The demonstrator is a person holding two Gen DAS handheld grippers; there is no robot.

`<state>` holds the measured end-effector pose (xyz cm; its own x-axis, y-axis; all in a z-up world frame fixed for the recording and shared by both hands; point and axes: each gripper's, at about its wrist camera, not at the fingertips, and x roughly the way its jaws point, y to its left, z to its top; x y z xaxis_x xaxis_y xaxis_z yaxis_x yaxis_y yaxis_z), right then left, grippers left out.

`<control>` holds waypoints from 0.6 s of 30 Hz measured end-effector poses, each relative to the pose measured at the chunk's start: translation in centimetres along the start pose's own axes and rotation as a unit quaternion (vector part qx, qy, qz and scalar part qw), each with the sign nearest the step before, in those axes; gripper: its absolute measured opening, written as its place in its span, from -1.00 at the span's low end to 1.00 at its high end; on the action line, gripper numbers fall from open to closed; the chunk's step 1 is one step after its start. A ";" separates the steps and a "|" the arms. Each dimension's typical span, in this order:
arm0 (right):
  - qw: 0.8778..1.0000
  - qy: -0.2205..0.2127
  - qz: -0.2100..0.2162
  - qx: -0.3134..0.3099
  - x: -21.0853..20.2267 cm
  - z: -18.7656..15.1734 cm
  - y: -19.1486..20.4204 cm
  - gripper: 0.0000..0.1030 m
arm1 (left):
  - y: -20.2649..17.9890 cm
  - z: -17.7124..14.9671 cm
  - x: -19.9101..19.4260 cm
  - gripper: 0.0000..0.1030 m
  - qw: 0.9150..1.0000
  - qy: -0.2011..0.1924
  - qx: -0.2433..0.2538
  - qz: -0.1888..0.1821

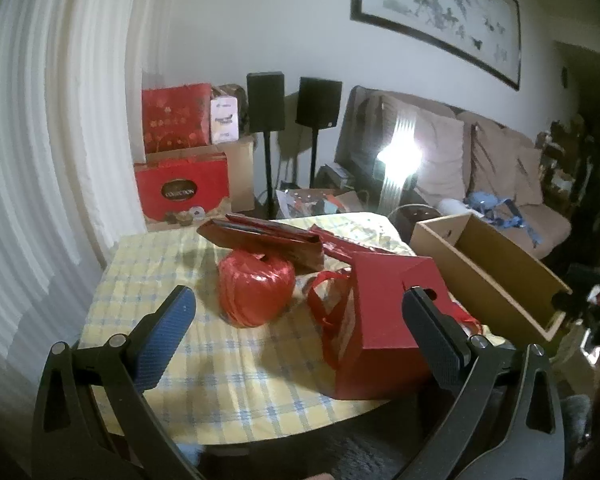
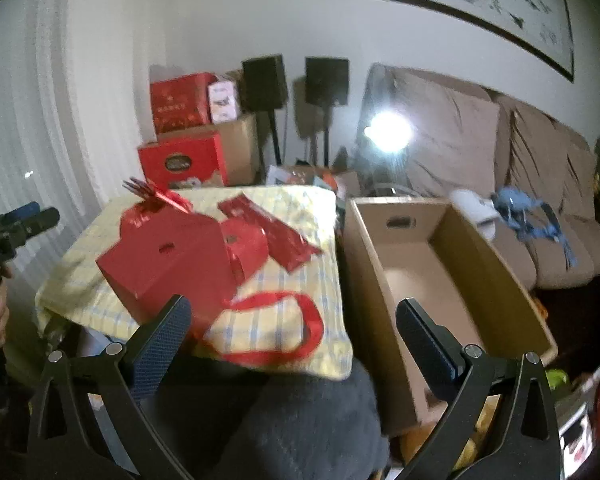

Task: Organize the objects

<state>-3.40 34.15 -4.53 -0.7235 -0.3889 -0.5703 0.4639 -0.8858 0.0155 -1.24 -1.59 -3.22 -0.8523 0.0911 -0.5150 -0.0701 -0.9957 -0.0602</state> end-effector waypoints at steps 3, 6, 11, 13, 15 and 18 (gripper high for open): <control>1.000 -0.010 0.003 -0.019 0.7 1.2 0.1 1.00 | 0.2 0.3 0.1 1.00 1.000 -0.001 0.000 0.012; 0.999 -0.011 0.021 -0.030 2.0 2.1 0.2 1.00 | 0.4 0.5 0.3 1.00 1.000 0.003 -0.005 0.018; 0.997 0.013 0.063 -0.038 4.9 2.6 0.4 1.00 | 0.1 0.4 0.9 1.00 1.000 0.016 -0.020 -0.001; 0.997 0.018 0.069 -0.041 6.0 2.4 0.5 1.00 | -0.7 0.2 1.3 1.00 1.000 0.024 -0.016 -0.006; 0.996 0.024 0.073 -0.034 7.1 1.8 0.1 1.00 | -1.7 0.1 1.8 1.00 0.999 0.034 -0.005 -0.009; 0.997 0.032 0.076 -0.005 8.3 0.7 -1.4 1.00 | -3.6 -0.2 2.4 1.00 0.999 0.045 0.016 -0.021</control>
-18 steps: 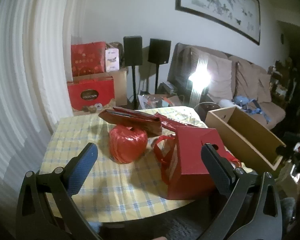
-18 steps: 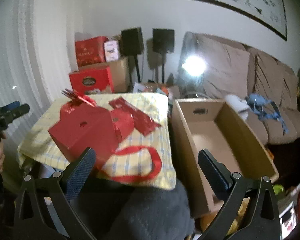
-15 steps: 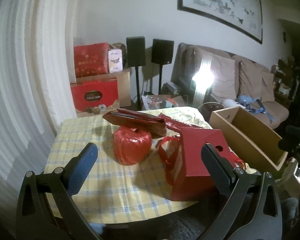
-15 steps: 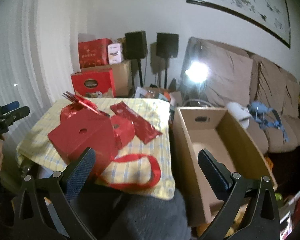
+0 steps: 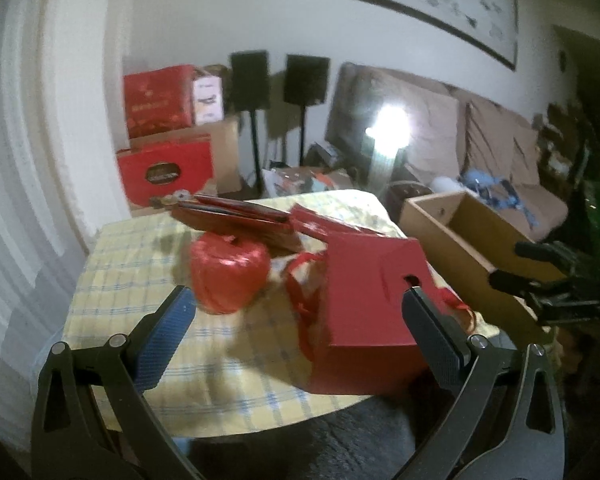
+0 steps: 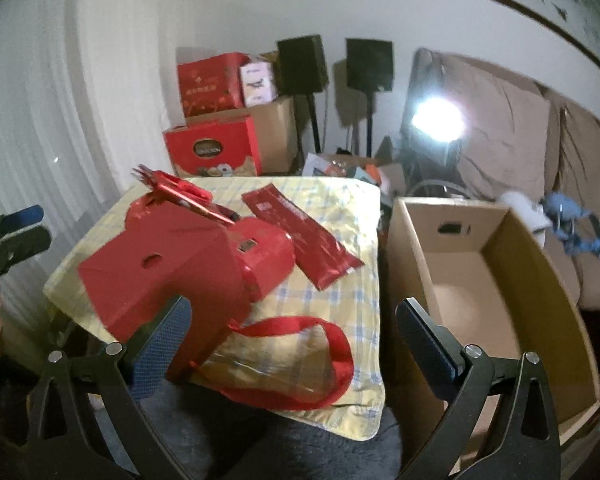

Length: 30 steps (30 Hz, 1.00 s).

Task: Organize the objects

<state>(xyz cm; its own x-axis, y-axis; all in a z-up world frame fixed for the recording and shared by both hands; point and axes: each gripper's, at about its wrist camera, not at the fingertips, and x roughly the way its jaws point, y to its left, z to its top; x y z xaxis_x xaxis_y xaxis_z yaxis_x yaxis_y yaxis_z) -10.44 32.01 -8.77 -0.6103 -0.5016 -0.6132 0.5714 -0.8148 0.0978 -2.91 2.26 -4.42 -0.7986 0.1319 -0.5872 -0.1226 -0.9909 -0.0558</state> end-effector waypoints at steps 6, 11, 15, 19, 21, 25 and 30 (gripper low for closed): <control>1.000 0.007 -0.018 0.018 0.1 -1.5 -1.6 1.00 | -2.0 -1.2 1.9 1.00 0.996 0.015 -0.025 -0.090; 1.000 -0.002 -0.020 0.009 -0.3 -1.4 -1.6 1.00 | -3.8 -2.3 3.2 1.00 0.996 0.018 0.002 -0.092; 1.000 0.010 -0.003 0.023 0.3 -1.7 -1.9 1.00 | -3.9 -2.6 4.3 1.00 0.996 0.033 -0.001 -0.086; 1.000 0.024 0.006 0.020 1.1 -2.0 -1.5 1.00 | -3.0 -2.7 4.9 1.00 0.995 0.042 -0.023 -0.082; 0.999 0.028 0.008 0.020 1.3 -2.1 -1.4 1.00 | -2.6 -2.6 4.9 1.00 0.996 0.044 -0.028 -0.077; 0.999 0.029 0.012 0.033 1.4 -2.3 -2.0 0.99 | -1.7 -2.2 4.0 0.93 0.998 0.022 -0.026 -0.057; 0.998 0.025 0.022 0.048 1.6 -2.4 -2.6 0.81 | 0.1 -1.4 2.8 0.70 0.999 -0.006 -0.021 -0.037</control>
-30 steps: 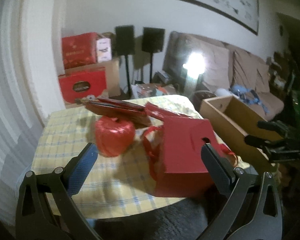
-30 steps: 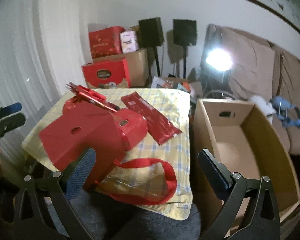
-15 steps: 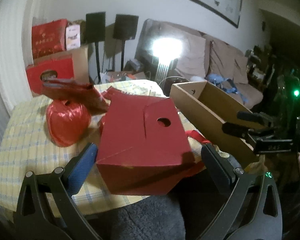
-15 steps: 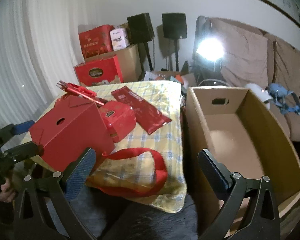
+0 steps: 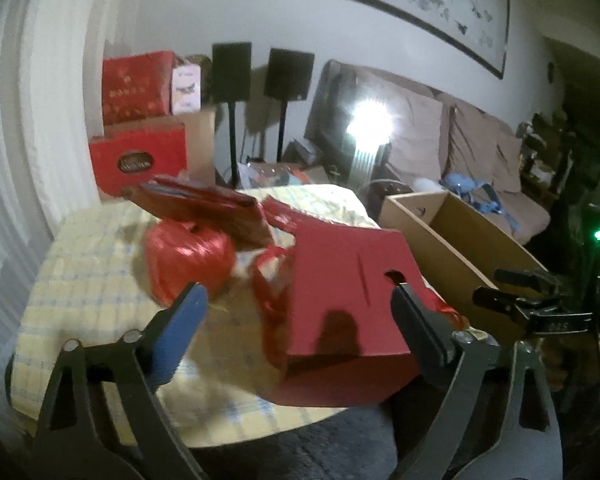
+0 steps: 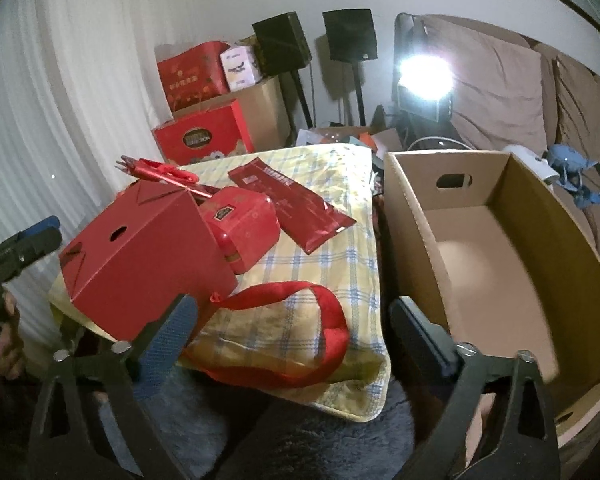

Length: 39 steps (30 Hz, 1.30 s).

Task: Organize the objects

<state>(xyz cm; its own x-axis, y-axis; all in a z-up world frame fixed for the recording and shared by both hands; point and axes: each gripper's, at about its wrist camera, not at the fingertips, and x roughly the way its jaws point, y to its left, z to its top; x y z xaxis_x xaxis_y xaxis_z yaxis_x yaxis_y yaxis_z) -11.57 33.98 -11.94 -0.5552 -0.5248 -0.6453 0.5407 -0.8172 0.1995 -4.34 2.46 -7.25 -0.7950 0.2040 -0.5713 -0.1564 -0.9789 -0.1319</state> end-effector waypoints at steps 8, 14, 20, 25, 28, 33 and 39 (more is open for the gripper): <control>0.999 0.041 0.003 0.018 2.8 -1.4 -0.6 0.19 | 2.0 -0.7 1.0 -0.14 0.998 0.032 -0.023 -0.047; 0.996 0.055 -0.070 -0.008 4.4 -2.4 -0.8 0.42 | 1.1 -1.4 1.1 -0.15 0.997 0.028 -0.025 -0.060; 0.992 0.085 -0.095 -0.011 6.1 -3.6 -1.6 0.40 | 0.8 -1.4 1.0 -0.05 0.998 0.026 -0.019 -0.054; 0.992 0.084 -0.093 -0.011 5.8 -3.7 -1.6 -0.31 | 1.7 -1.5 1.5 0.01 0.995 0.033 -0.051 -0.077; 0.992 0.086 -0.091 -0.007 5.5 -3.7 -1.8 -0.57 | 1.4 -1.3 1.4 0.02 0.996 0.033 -0.042 -0.066; 0.993 0.069 -0.092 0.001 4.6 -3.5 -2.0 -0.91 | 1.0 -1.2 1.2 0.02 0.997 0.035 -0.034 -0.057; 0.995 -0.006 -0.096 0.005 1.7 -2.0 -1.1 -0.95 | 1.3 -0.8 0.8 0.02 0.997 0.038 -0.045 -0.057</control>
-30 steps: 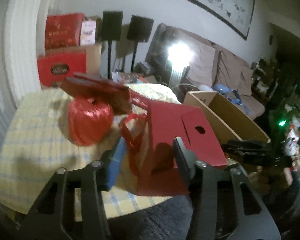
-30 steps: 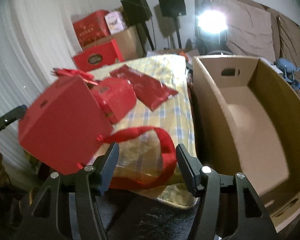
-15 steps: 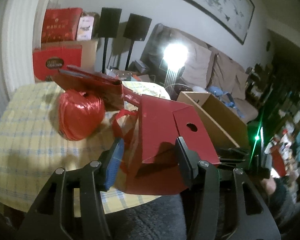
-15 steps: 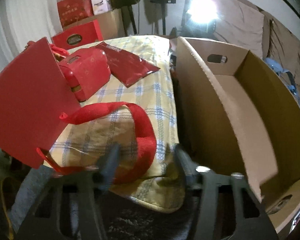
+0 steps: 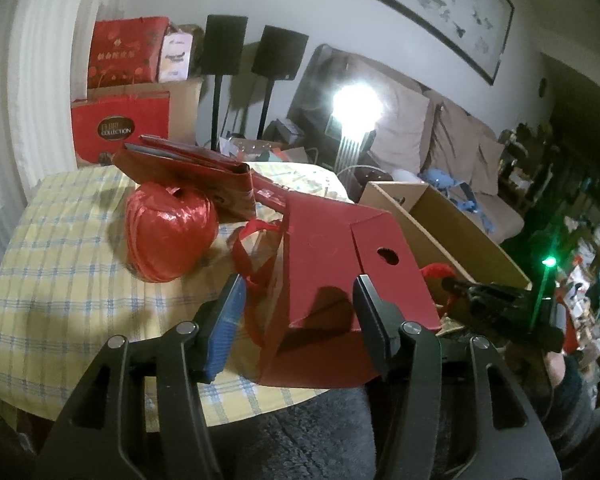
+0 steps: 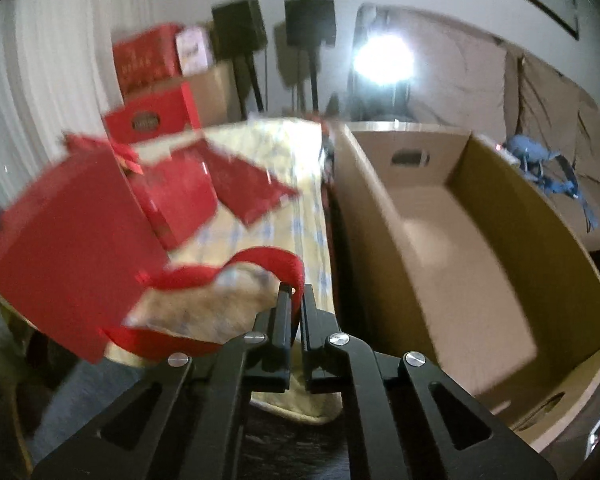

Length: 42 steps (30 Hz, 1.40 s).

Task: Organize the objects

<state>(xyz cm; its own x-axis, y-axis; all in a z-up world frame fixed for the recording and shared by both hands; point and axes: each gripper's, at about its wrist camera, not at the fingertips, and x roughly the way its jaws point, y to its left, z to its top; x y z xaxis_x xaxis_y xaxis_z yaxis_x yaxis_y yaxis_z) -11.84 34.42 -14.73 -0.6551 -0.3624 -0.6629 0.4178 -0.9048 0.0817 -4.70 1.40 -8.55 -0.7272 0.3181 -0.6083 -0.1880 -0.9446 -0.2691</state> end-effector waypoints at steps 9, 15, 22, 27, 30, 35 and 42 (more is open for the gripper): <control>0.995 -0.096 0.020 0.027 -4.9 4.1 -0.1 -0.96 | -4.0 1.8 -1.3 0.02 0.997 0.007 0.059 -0.054; 0.990 -0.128 0.062 -0.005 -7.9 7.0 2.5 -0.96 | -7.9 2.6 -2.3 0.02 0.987 0.005 0.090 -0.133; 0.981 -0.173 0.062 -0.055 -10.7 12.1 5.4 -0.98 | -11.3 2.3 -1.4 0.00 0.981 0.053 0.124 -0.140; 0.989 -0.141 0.035 -0.011 -10.5 10.5 1.5 -0.94 | -14.3 0.1 -0.3 0.02 0.967 0.122 0.160 -0.159; 0.995 -0.095 0.005 0.026 -8.9 7.3 -2.0 -0.91 | -17.1 -2.7 0.6 0.10 0.954 0.135 0.221 -0.152; 0.997 -0.037 -0.027 0.068 -6.9 1.7 -6.2 -0.34 | -18.9 -5.6 3.6 0.23 0.961 0.119 0.227 -0.106; 0.992 -0.049 -0.041 0.112 -7.7 -1.2 -10.9 0.02 | -23.9 -8.6 7.9 0.27 0.914 0.072 0.391 0.084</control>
<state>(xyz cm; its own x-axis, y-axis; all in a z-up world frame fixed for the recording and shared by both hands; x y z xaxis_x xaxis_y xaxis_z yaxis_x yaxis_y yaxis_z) -10.61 47.33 -11.38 -0.7440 -0.2947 -0.5997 0.2171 -0.9554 0.2002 -0.26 27.19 -13.39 -0.7047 0.1182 -0.6996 -0.5379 -0.7320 0.4181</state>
